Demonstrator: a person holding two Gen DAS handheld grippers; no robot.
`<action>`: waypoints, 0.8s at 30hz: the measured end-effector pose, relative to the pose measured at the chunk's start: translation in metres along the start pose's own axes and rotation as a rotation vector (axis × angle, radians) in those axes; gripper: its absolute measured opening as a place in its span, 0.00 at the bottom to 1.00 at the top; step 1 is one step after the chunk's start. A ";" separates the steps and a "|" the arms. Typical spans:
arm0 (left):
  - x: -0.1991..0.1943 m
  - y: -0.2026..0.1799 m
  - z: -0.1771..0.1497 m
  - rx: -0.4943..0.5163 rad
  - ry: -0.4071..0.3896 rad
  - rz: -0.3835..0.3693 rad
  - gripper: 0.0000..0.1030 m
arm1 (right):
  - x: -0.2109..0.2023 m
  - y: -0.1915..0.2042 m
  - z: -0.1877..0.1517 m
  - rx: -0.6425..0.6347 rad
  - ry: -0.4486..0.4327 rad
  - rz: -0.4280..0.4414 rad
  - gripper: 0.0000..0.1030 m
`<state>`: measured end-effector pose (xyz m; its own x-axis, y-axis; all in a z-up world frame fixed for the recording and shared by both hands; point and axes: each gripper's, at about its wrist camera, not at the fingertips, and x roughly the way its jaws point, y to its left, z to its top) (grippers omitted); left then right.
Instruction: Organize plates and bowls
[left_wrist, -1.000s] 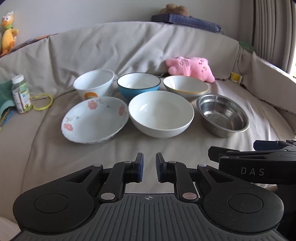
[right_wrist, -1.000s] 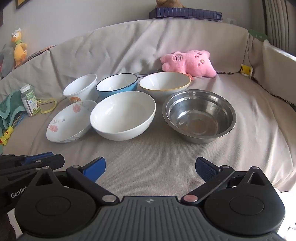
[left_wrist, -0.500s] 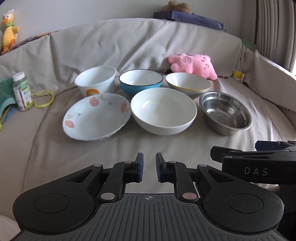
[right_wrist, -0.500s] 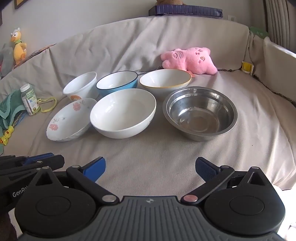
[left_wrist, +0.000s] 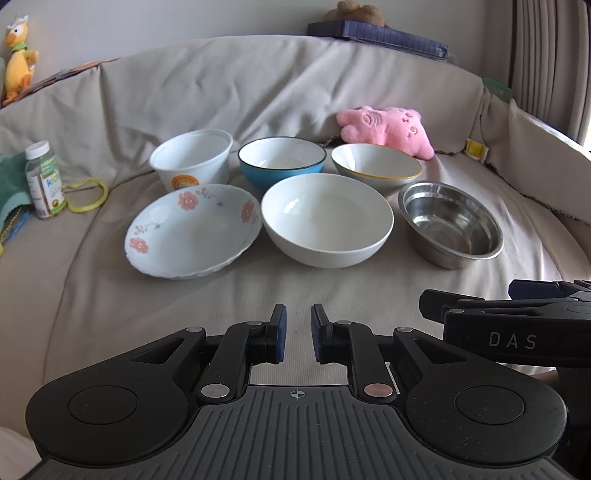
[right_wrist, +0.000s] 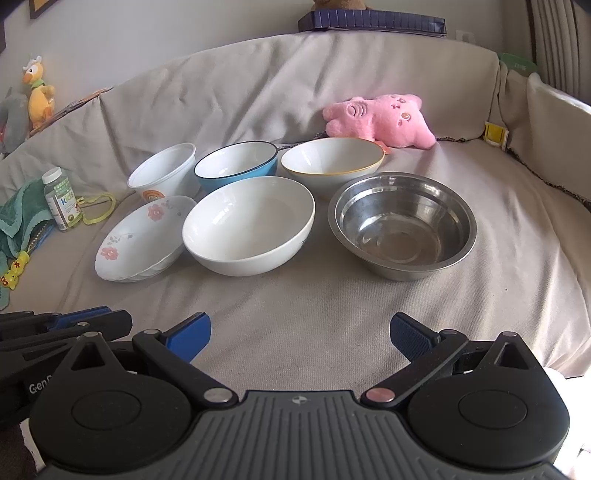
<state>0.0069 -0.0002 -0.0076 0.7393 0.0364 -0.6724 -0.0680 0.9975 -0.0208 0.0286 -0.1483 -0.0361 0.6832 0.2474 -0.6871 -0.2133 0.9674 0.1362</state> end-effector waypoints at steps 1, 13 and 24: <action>0.000 0.000 0.000 0.000 -0.001 0.000 0.17 | 0.000 0.000 0.000 0.000 -0.001 0.000 1.00; -0.001 0.000 0.000 0.000 -0.001 0.000 0.17 | 0.001 0.001 -0.001 0.000 0.003 0.003 1.00; -0.001 0.000 0.001 0.000 -0.001 0.000 0.17 | 0.001 0.002 -0.001 0.000 0.003 0.003 1.00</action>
<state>0.0067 -0.0004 -0.0064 0.7398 0.0365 -0.6718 -0.0678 0.9975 -0.0205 0.0281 -0.1457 -0.0378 0.6802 0.2505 -0.6889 -0.2157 0.9666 0.1385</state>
